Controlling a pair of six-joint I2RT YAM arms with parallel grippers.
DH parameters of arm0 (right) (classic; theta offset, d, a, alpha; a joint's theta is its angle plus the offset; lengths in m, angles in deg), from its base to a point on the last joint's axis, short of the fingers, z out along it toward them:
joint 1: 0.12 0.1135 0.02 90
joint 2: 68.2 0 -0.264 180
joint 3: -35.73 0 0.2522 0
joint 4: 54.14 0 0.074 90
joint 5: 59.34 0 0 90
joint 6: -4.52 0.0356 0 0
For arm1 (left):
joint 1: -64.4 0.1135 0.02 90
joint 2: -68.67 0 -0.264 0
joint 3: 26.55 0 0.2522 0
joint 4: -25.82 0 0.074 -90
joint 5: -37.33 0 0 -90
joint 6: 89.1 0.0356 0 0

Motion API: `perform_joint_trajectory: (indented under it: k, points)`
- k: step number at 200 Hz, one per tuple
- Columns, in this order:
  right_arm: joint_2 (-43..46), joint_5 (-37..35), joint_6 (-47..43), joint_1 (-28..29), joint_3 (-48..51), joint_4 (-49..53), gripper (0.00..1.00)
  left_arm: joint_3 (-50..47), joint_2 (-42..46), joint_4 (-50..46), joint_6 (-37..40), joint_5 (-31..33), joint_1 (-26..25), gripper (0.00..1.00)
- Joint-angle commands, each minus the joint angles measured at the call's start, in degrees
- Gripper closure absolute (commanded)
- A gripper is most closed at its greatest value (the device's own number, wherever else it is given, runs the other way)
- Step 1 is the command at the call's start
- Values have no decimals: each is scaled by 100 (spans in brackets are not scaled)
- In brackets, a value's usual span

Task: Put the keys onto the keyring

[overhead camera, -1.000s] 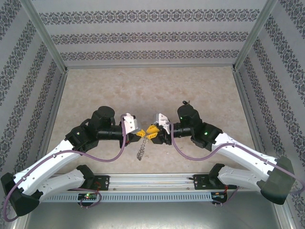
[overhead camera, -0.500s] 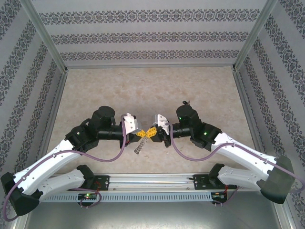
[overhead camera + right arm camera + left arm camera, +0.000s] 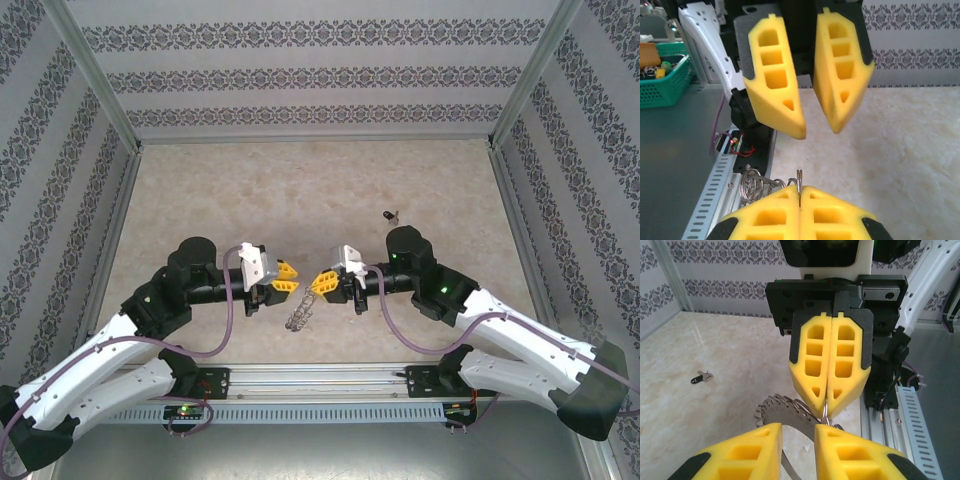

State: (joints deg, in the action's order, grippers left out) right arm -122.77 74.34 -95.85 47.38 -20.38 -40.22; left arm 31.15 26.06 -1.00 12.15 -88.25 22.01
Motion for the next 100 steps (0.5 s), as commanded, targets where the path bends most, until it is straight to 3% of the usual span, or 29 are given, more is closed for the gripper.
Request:
perform_joint_trajectory:
  k: [1, 100]
  points:
    - [109, 461, 216, 9, 77, -628, 100, -101, -10, 592, -315, -265, -32, 75]
    - [249, 229, 911, -30, 480, -2087, 100, -216, 6, 798, -465, -652, -32, 81]
